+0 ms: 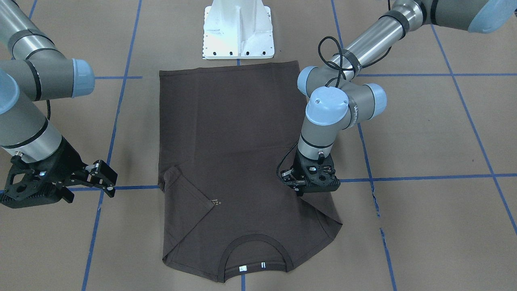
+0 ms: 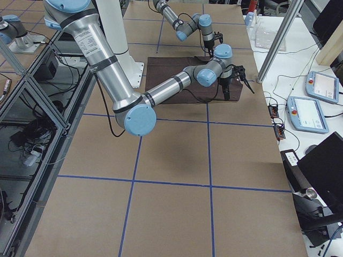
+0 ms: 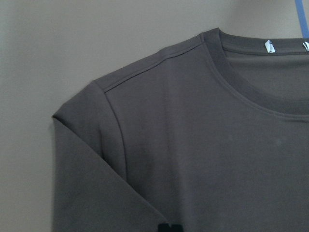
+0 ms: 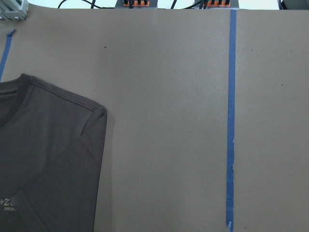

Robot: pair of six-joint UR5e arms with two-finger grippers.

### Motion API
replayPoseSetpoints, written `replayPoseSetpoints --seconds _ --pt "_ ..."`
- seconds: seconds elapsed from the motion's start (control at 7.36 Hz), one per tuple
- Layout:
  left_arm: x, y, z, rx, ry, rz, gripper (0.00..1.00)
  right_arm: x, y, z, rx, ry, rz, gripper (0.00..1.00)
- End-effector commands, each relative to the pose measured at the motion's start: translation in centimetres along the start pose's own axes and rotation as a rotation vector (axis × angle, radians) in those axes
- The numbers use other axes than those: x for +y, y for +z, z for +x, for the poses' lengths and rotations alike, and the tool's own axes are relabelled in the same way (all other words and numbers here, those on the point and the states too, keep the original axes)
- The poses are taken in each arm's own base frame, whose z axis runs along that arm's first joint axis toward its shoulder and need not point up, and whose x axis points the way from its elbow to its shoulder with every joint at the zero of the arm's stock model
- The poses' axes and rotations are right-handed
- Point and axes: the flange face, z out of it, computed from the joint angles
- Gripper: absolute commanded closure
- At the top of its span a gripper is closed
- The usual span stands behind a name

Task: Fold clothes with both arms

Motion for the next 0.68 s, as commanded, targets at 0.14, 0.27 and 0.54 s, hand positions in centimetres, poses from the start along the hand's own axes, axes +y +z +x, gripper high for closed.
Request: replayPoseSetpoints --seconds 0.14,0.27,0.54 --pt "0.2 -3.3 1.4 0.068 0.093 0.024 0.0 0.1 -0.2 -0.1 -0.003 0.004 0.004 0.0" --pt "1.4 -5.2 1.4 0.105 0.106 0.033 0.0 0.3 -0.5 -0.5 -0.01 0.007 0.007 0.0" --pt "4.9 -9.2 -0.2 0.181 0.169 0.02 0.0 6.1 -0.4 -1.9 -0.021 0.038 0.005 0.0"
